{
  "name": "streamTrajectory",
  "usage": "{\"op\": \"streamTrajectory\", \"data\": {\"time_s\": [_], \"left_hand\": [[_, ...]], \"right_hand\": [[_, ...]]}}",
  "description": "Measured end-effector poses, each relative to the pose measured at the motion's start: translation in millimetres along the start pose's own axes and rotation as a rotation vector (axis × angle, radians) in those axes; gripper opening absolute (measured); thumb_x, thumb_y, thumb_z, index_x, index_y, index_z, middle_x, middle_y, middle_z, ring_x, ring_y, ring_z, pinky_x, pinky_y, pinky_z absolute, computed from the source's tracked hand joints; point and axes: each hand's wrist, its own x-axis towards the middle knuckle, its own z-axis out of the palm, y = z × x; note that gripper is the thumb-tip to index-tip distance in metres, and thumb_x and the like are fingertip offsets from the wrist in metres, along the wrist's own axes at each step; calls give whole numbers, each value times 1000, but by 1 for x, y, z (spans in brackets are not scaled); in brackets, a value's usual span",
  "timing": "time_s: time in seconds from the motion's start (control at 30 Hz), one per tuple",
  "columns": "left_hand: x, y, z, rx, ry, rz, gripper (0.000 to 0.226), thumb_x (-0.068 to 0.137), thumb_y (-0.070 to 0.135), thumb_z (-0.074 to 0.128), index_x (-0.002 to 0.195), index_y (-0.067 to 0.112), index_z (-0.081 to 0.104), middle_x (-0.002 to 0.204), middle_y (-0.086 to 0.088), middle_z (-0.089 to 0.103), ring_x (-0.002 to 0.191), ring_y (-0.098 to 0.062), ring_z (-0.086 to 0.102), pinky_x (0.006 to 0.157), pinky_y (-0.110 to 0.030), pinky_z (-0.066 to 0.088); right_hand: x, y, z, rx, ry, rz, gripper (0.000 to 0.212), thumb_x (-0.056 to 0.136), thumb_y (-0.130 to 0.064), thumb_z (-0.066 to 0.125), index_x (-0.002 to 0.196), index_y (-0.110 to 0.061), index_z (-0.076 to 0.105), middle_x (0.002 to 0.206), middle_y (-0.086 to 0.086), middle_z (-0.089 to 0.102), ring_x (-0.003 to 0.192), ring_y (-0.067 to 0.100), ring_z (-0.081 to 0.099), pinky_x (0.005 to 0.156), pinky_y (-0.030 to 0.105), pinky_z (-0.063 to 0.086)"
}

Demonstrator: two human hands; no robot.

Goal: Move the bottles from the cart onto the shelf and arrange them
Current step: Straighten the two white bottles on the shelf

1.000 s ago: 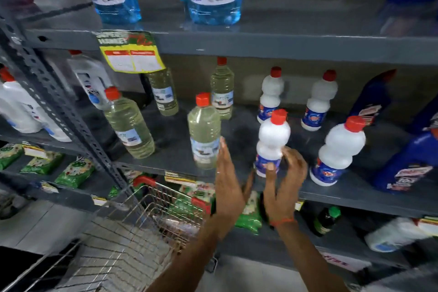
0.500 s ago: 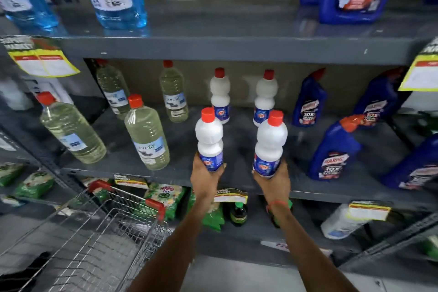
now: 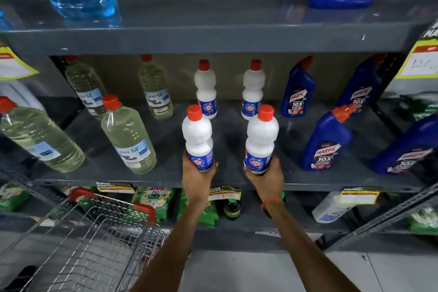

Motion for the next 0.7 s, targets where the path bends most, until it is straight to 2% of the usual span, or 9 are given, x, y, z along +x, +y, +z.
{"op": "streamTrajectory", "data": {"time_s": [0.1,0.17,0.27,0.33,0.4,0.47,0.57,0.6,0.7], "left_hand": [[-1,0,-1,-6,-10,8,88,59,27,87,133,16,41,128,-8,61,112,-28,61,88,-35,49],[-4,5,-1,-11,-18,10,110,57,34,88,145,15,25,145,-10,45,129,-29,49,102,-42,45],[-14,20,1,34,24,21,137,56,54,83,149,10,-7,161,-13,-2,149,-27,5,120,-43,14],[-28,34,4,72,77,70,138,59,67,73,148,6,-13,160,-15,-13,149,-27,-8,120,-41,3],[-49,50,8,107,156,160,127,68,69,64,148,4,-12,159,-18,-14,149,-28,-9,120,-38,3],[-77,68,22,139,229,295,106,84,59,53,148,2,-9,159,-21,-10,149,-31,-5,121,-37,6],[-123,98,63,91,171,454,84,95,46,40,149,5,-8,161,-16,-6,150,-27,-2,122,-39,10],[-137,107,81,60,121,477,81,96,45,40,150,9,-8,162,-10,-5,150,-22,0,122,-36,11],[-172,120,135,-27,-47,423,86,91,42,54,152,18,-2,162,4,2,149,-8,6,120,-26,18]], "right_hand": [[0,0,-1,10,-9,-18,75,59,-22,86,123,-11,50,121,11,63,107,26,63,89,37,53],[2,-2,-5,16,-40,-37,78,58,-21,87,124,-9,49,123,11,62,109,27,62,88,31,51],[0,-6,-14,27,-95,-68,94,61,-34,84,137,-8,37,138,10,51,126,25,51,102,40,47],[-4,-10,-28,46,-63,-133,91,70,-35,78,143,-11,31,144,10,45,132,21,44,109,37,41],[-6,-14,-48,82,-13,-271,72,80,-31,68,140,-10,34,138,11,49,127,14,45,109,21,35],[-4,-15,-73,75,31,-389,54,87,-29,57,133,-4,43,130,13,53,121,9,43,106,10,30],[6,-7,-115,60,121,-480,44,90,-25,47,127,-1,48,125,13,53,119,10,41,107,19,31],[10,-1,-130,53,162,-498,43,90,-24,47,127,-2,47,125,10,51,119,8,39,107,18,29],[26,23,-178,72,276,-441,54,87,-28,56,133,-6,40,133,6,44,124,2,32,107,13,26]]}}
